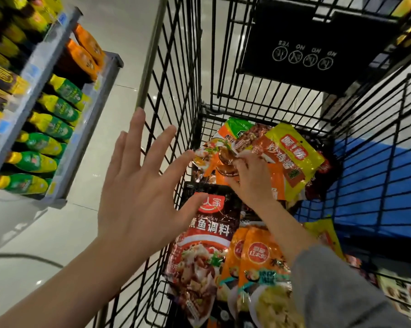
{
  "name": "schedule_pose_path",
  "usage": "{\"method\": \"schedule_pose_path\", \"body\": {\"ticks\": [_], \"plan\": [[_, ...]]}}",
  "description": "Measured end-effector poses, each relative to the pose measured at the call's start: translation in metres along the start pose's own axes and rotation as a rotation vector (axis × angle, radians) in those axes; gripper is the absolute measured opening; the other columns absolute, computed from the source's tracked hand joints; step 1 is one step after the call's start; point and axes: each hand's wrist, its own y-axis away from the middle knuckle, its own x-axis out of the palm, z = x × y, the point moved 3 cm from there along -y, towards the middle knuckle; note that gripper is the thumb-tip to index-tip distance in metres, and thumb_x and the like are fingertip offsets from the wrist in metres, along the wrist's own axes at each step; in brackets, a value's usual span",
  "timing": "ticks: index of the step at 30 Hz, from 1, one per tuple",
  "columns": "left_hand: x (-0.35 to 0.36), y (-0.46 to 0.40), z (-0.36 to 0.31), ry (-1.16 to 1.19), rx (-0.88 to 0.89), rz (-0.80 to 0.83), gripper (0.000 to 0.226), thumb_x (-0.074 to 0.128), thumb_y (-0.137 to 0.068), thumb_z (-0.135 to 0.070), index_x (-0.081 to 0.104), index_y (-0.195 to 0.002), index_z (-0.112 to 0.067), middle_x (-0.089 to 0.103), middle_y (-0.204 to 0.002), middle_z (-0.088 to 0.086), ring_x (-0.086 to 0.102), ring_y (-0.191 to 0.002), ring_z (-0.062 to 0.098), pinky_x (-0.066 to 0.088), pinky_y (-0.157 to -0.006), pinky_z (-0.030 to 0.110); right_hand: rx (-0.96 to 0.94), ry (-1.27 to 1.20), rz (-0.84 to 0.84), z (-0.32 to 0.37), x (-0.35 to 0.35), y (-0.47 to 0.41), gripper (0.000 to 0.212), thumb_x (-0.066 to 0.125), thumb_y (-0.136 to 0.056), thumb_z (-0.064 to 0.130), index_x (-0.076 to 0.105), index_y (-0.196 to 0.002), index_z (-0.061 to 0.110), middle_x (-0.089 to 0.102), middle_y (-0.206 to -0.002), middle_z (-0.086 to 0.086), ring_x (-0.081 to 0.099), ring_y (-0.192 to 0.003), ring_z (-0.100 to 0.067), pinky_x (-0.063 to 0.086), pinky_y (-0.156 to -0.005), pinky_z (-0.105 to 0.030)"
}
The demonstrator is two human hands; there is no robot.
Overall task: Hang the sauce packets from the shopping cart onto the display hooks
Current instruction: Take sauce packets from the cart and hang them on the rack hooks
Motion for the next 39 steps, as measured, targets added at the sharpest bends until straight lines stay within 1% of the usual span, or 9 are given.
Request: {"method": "schedule_pose_path", "body": {"ticks": [3, 5, 8, 12, 18, 23, 29, 35, 39], "plan": [[-0.001, -0.001, 0.000, -0.016, -0.008, -0.001, 0.064, 0.050, -0.076, -0.063, 0.061, -0.123, -0.022, 0.045, -0.143, 0.011, 0.008, -0.143, 0.037, 0.016, -0.112, 0.054, 0.053, 0.099, 0.173, 0.025, 0.011, 0.021, 0.049, 0.059, -0.083, 0.054, 0.055, -0.115, 0.017, 0.053, -0.120, -0.003, 0.047, -0.117, -0.026, 0.035, -0.102, -0.050], [-0.001, 0.000, 0.000, -0.023, -0.009, 0.003, 0.064, 0.050, -0.076, -0.062, 0.061, -0.124, -0.022, 0.044, -0.144, 0.011, 0.007, -0.143, 0.037, 0.015, -0.113, 0.053, 0.085, 0.064, 0.152, 0.032, 0.008, 0.025, 0.024, 0.057, -0.089, 0.032, 0.056, -0.110, 0.020, 0.056, -0.113, 0.000, 0.048, -0.113, -0.024, 0.034, -0.101, -0.047], [-0.001, -0.001, -0.001, -0.050, -0.007, 0.019, 0.065, 0.047, -0.076, -0.063, 0.060, -0.125, -0.022, 0.042, -0.145, 0.011, 0.007, -0.143, 0.037, 0.013, -0.114, 0.053, 0.156, -0.114, 0.113, 0.019, -0.010, 0.022, 0.005, 0.055, -0.091, 0.024, 0.059, -0.089, 0.021, 0.062, -0.088, 0.003, 0.055, -0.089, -0.019, 0.037, -0.093, -0.041], [0.000, 0.000, 0.000, -0.059, -0.010, 0.028, 0.066, 0.048, -0.075, -0.063, 0.060, -0.126, -0.022, 0.042, -0.145, 0.011, 0.007, -0.143, 0.037, 0.015, -0.113, 0.054, 0.261, -0.054, 0.076, -0.030, -0.032, 0.005, 0.014, 0.057, -0.090, 0.026, 0.062, -0.101, 0.018, 0.063, -0.104, -0.004, 0.057, -0.097, -0.024, 0.041, -0.090, -0.041], [0.003, 0.001, 0.002, -0.062, 0.003, -0.010, 0.065, 0.049, -0.076, -0.064, 0.061, -0.124, -0.021, 0.044, -0.144, 0.011, 0.009, -0.143, 0.038, 0.017, -0.112, 0.055, 0.285, -0.078, 0.529, -0.069, -0.011, -0.040, 0.087, 0.071, -0.077, 0.044, 0.021, -0.146, 0.024, 0.026, -0.152, -0.009, 0.028, -0.137, -0.030, 0.026, -0.111, -0.050], [0.002, -0.001, 0.001, -0.076, 0.009, -0.012, 0.065, 0.049, -0.077, -0.065, 0.061, -0.123, -0.021, 0.045, -0.143, 0.010, 0.009, -0.143, 0.038, 0.018, -0.111, 0.056, 0.197, -0.027, 0.629, -0.059, -0.022, -0.048, 0.076, 0.068, -0.081, 0.043, 0.030, -0.145, 0.026, 0.024, -0.154, -0.008, 0.022, -0.140, -0.029, 0.018, -0.112, -0.048], [0.004, 0.001, 0.002, -0.096, -0.004, -0.006, 0.067, 0.047, -0.076, -0.066, 0.062, -0.123, -0.021, 0.042, -0.145, 0.010, 0.007, -0.143, 0.037, 0.014, -0.113, 0.053, 0.232, -0.015, 0.592, -0.049, -0.012, -0.043, 0.056, 0.067, -0.082, 0.041, 0.050, -0.132, 0.021, 0.043, -0.144, -0.004, 0.036, -0.132, -0.029, 0.020, -0.110, -0.056], [0.003, 0.001, 0.002, -0.075, -0.003, 0.007, 0.064, 0.048, -0.076, -0.062, 0.062, -0.123, -0.021, 0.044, -0.144, 0.010, 0.007, -0.144, 0.037, 0.015, -0.113, 0.054, 0.033, 0.045, 0.265, 0.001, -0.079, 0.004, 0.025, 0.055, -0.090, 0.039, 0.064, -0.109, 0.025, 0.063, -0.110, 0.003, 0.054, -0.107, -0.022, 0.024, -0.105, -0.045], [0.001, 0.001, -0.001, -0.044, 0.067, -0.025, 0.061, 0.053, -0.078, -0.055, 0.057, -0.129, -0.020, 0.043, -0.144, 0.013, 0.014, -0.143, 0.035, 0.014, -0.114, 0.053, -0.137, 0.082, 0.098, 0.052, -0.132, 0.057, 0.024, 0.051, -0.093, 0.037, 0.061, -0.112, 0.027, 0.061, -0.109, 0.005, 0.052, -0.109, -0.020, 0.021, -0.105, -0.043]]}}
